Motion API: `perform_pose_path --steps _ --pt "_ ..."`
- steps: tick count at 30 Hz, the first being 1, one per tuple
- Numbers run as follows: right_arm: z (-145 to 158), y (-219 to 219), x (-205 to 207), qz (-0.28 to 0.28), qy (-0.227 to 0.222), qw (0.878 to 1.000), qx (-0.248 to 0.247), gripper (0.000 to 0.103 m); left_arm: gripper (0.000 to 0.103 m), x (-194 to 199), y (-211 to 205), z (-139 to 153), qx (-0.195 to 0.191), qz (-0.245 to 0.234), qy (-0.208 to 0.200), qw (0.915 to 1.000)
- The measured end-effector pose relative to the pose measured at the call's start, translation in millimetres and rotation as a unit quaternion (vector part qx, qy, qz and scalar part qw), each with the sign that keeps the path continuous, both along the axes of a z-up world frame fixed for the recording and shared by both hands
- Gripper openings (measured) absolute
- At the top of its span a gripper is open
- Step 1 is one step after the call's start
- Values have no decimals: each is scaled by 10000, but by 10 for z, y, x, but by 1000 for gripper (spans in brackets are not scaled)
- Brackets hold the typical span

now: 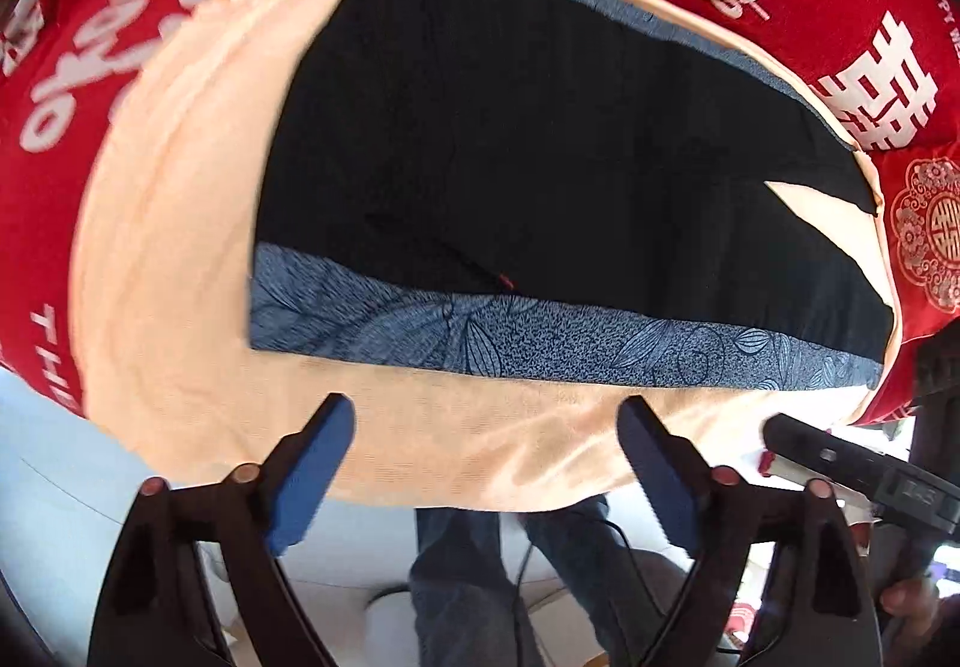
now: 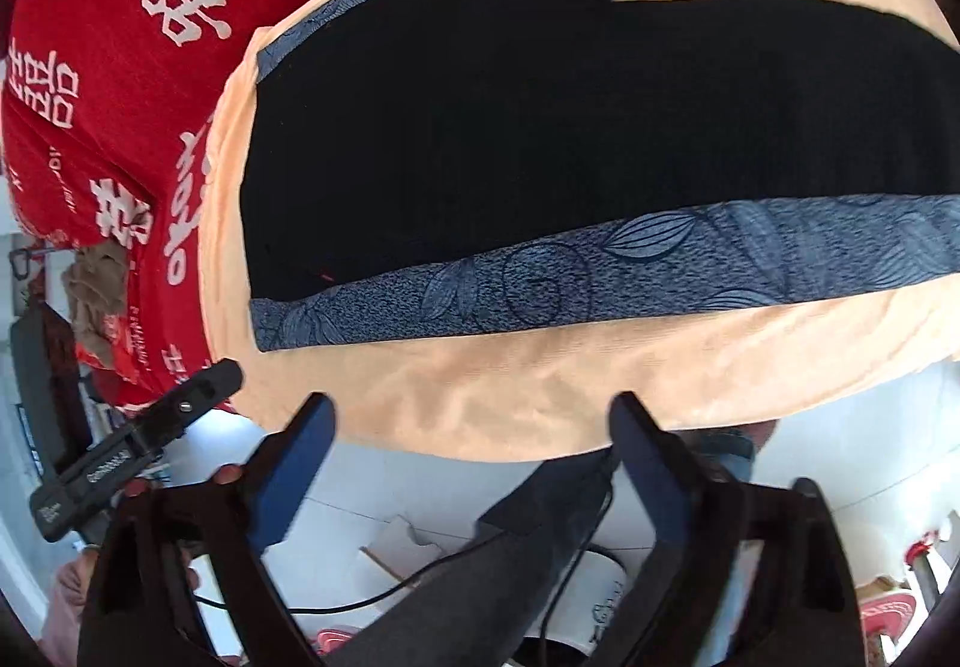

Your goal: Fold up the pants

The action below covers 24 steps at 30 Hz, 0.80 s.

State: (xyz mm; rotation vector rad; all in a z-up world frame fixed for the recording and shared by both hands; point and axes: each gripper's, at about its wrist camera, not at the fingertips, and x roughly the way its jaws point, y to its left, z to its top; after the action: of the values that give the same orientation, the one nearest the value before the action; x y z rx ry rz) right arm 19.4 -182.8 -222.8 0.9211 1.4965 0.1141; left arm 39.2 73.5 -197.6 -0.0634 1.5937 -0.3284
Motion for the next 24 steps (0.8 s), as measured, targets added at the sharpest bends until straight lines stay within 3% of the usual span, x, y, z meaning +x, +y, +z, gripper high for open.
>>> perform_pose_path --steps 2,8,15,17,20,24 --pt "-269 -11 -42 -238 121 9987 432 49 89 5 22 -173 -92 204 110 9997" --pt "-776 -143 -190 -831 23 9919 962 49 89 -68 99 -494 -351 570 295 9973" --pt "-1098 -293 -173 -1637 -283 9692 1818 49 89 -127 78 -690 -759 629 454 9941" --pt "-1105 -273 -126 -1712 -341 9639 2010 47 89 -138 70 -739 -859 626 535 9929" --pt "-988 -251 -25 -1674 -678 9578 2237 31 89 -126 74 -761 -1090 753 622 9892" --pt "-808 -263 57 -1548 -908 9563 2310 31 89 -44 89 -790 -1617 1235 788 9759"
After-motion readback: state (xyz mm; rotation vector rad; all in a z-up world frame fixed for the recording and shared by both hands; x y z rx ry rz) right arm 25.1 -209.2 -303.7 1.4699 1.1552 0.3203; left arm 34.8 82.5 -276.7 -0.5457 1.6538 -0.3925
